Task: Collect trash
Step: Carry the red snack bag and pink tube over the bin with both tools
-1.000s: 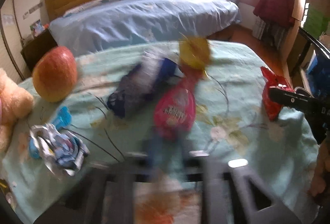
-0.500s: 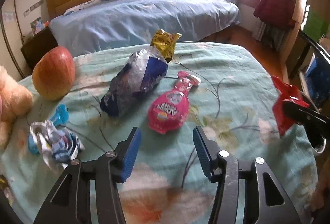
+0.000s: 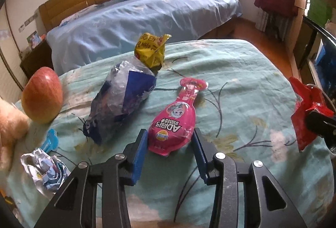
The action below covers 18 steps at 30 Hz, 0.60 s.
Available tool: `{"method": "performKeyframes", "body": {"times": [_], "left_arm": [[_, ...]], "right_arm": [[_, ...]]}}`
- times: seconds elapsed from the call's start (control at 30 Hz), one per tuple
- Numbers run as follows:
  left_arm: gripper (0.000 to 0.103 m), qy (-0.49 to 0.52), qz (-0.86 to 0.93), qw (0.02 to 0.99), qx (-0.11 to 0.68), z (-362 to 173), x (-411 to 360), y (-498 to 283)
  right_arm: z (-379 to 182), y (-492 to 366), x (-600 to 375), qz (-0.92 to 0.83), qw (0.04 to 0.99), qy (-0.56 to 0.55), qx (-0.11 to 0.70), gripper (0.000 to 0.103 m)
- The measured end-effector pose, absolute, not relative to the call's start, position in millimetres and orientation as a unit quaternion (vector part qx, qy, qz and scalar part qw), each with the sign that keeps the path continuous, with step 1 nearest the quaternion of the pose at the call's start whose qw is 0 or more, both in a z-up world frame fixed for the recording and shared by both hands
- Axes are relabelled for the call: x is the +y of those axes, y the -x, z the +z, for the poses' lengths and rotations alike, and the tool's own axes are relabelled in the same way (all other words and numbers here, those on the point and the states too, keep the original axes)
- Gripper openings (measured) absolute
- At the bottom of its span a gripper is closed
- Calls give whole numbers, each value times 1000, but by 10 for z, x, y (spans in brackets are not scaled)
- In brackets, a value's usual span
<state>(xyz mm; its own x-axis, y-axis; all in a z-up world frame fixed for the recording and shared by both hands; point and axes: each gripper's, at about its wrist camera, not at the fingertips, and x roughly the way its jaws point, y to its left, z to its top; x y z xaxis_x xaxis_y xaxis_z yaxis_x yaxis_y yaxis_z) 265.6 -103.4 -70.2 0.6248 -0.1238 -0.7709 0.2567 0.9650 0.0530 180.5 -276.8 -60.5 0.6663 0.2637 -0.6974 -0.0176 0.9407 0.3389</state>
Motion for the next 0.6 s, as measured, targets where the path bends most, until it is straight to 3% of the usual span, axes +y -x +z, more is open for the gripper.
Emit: {"method": "performKeyframes", "body": {"times": [0.6], "left_arm": [[39, -30, -175, 901, 395, -352, -1183, -1796]], "right_arm": [[-431, -1390, -3018, 59, 909, -156, 383, 32]]}}
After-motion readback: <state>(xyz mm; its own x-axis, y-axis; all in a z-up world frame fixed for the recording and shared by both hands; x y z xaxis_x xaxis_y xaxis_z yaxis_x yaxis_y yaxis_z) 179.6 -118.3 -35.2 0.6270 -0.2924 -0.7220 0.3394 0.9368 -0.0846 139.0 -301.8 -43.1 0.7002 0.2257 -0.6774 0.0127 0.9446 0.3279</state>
